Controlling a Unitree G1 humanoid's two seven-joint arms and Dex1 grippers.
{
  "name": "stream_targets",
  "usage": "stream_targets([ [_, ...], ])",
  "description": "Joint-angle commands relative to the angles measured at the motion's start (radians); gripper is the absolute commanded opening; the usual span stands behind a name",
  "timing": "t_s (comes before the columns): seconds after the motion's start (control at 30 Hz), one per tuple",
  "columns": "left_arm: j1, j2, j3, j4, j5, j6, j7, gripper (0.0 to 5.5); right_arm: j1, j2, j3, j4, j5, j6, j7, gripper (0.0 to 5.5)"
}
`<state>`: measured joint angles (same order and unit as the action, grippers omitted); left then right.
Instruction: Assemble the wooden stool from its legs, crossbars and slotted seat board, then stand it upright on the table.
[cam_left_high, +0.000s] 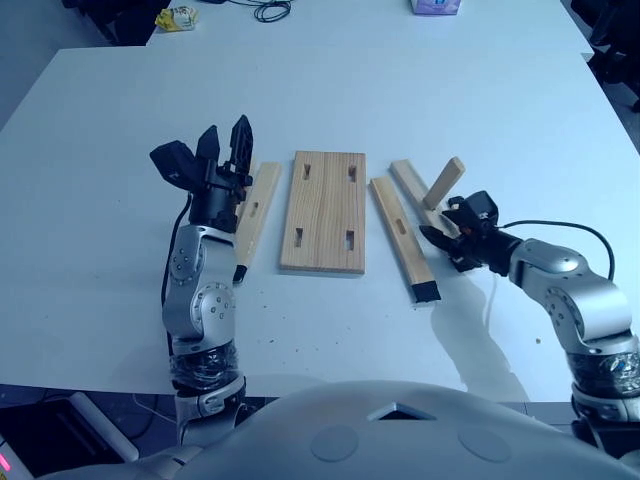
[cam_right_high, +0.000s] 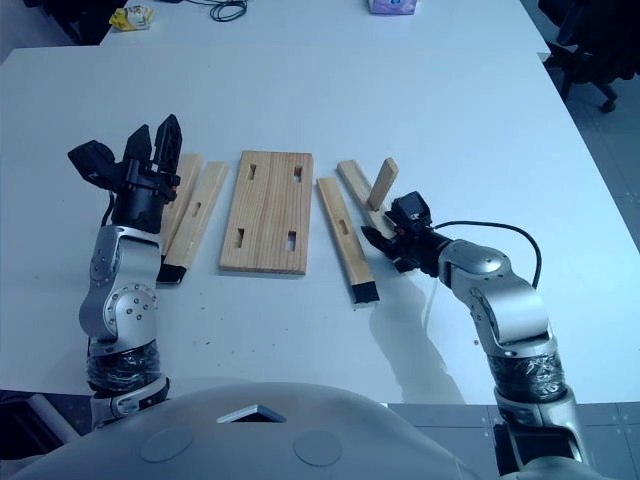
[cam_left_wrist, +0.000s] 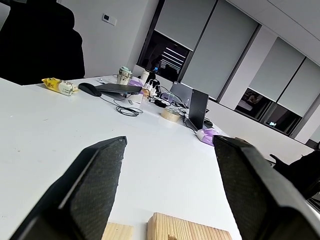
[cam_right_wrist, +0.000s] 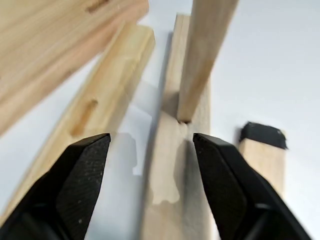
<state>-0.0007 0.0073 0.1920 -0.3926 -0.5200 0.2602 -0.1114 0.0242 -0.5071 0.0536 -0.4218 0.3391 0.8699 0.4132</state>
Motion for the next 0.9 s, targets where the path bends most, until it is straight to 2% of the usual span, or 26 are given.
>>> stream_targets([
  [0.03,-0.016,0.011,-0.001,0.003,-0.007,0.014,0.003,3.19,-0.013,0.046,0.022,0.01,-0.054,0.031,-0.087,3.06],
  [0.17,-0.012,0.008,-0.001,-0.001,-0.007,0.014,0.004,3.19,-0.037,0.06,0.013,-0.005,-0.059,0.043,-0.107,3.06],
  [0.47,0.005,-0.011,-0.01,-0.007,0.0,0.001,0.011,3.19,-0.058,0.003,-0.012,0.024,-0.083,0.037,-0.073,3.06],
  [0.9,0.021,-0.029,-0.02,-0.015,0.009,-0.014,0.018,3.19,-0.022,-0.089,0.03,0.027,-0.071,0.135,0.021,3.06],
])
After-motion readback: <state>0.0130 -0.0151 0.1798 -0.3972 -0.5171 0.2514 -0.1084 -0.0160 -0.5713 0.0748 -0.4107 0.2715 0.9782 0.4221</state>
